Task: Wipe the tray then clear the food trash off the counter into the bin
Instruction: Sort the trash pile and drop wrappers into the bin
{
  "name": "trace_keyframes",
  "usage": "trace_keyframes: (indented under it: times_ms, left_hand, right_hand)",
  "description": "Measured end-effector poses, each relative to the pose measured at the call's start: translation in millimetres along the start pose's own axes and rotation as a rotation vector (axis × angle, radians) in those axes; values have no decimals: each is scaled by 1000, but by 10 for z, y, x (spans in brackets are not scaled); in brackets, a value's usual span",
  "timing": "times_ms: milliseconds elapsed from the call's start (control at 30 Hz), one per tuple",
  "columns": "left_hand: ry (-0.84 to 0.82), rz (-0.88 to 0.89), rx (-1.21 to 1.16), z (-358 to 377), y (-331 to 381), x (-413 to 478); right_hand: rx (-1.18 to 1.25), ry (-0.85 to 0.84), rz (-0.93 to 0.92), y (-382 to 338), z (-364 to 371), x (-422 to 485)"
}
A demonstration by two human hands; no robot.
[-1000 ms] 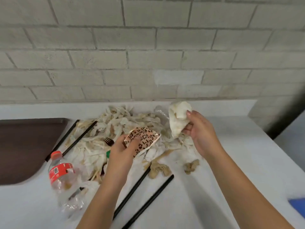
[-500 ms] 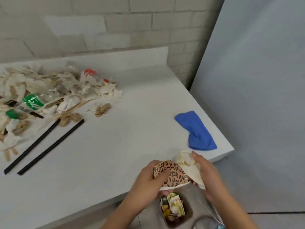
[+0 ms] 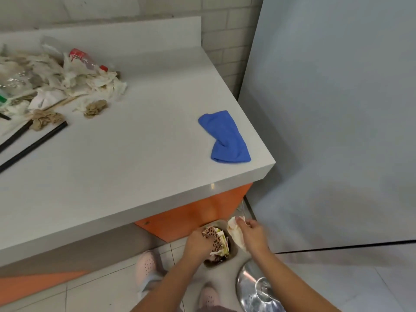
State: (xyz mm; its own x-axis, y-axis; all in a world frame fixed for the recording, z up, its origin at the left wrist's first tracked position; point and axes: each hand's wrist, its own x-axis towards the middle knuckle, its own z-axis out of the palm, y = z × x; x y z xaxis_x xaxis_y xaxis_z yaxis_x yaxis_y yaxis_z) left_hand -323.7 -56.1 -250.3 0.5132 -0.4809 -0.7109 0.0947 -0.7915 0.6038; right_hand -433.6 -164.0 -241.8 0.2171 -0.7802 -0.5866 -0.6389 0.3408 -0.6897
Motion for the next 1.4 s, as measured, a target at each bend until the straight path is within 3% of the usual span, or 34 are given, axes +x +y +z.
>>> trace_keyframes:
  times_ms: [133,267,367,500,600,800,1000,1233,1400]
  left_hand:
    - [-83,-34,90,71,-31,72]
    - [-51,-12,210,-138,-69,65]
    - [-65,59,150,-394,26,-48]
    - [-13,182,-102,-924,273,-402]
    - [2,295,-264,-1437,517,-787]
    - [280,449,-357,-2612,758,-1106]
    - [452,469,-401,-3860,635,-955]
    - [498,411,-369,-5220,200,-642]
    - [527,401,-371,-5948,-31,-366]
  right_hand:
    - [-341,-204,81,165,65,141]
    - [-458,-213,19,204,70,138]
    - [-362,-218,-103,68,90,21]
    - [-137,-250,-388,-434,155,-331]
    - [31,-363,-545,-1015,252,-702]
    - [123,-499,-756,-2206,856,-1168]
    - [125,-508,-809,-3171,1971,-1352]
    - [70,-491,-788,-3911,3170,-1336]
    - [79,-397,-727,-4206,3631,-1181]
